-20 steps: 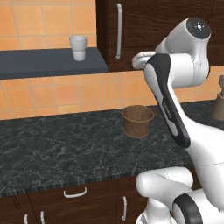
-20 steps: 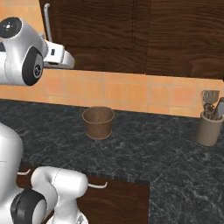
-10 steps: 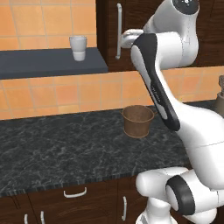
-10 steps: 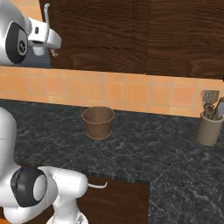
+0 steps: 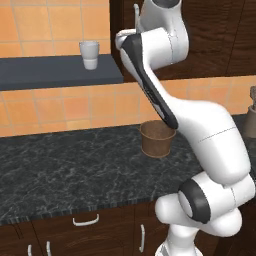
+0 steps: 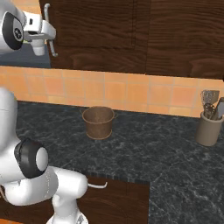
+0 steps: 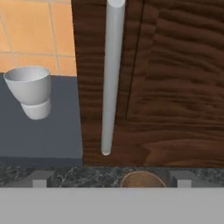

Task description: Open the cabinet, pick up the bread from the cabinet and place it in the basket. Then move the basket to the dining counter.

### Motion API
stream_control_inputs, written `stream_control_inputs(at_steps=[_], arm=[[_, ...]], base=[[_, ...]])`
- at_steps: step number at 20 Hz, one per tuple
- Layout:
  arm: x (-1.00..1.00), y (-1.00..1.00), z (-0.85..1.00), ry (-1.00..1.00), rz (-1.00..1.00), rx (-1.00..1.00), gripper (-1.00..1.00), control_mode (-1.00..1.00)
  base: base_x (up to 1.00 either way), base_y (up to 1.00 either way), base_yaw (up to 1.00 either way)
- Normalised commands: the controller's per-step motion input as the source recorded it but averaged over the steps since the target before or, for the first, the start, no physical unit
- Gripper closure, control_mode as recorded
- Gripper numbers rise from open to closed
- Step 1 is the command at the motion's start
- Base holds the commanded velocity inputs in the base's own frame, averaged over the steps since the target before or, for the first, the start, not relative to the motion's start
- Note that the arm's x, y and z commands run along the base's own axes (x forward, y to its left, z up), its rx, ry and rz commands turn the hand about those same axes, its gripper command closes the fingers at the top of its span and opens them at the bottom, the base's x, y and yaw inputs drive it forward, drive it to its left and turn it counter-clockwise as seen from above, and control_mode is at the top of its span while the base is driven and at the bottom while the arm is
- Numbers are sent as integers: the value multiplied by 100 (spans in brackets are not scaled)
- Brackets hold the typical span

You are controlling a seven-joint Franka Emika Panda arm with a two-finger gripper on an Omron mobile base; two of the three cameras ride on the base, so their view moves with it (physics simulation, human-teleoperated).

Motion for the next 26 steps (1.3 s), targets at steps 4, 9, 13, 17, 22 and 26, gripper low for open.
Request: stream_control_inputs(at_steps=[4,9,13,17,22,26], arm=[[46,0,0,-1,0,0,-100,-100],[39,0,-2,-6,0,0,-100,-100],[51,0,-2,-3,0,0,-100,-100],[43,0,0,0,0,0,-100,-100],[32,0,0,0,0,0,-100,-100],[28,0,-3,-6,0,0,-100,-100]], base=[[0,0,0],[0,0,0],[0,0,0],[0,0,0],[0,0,0],[0,0,0]])
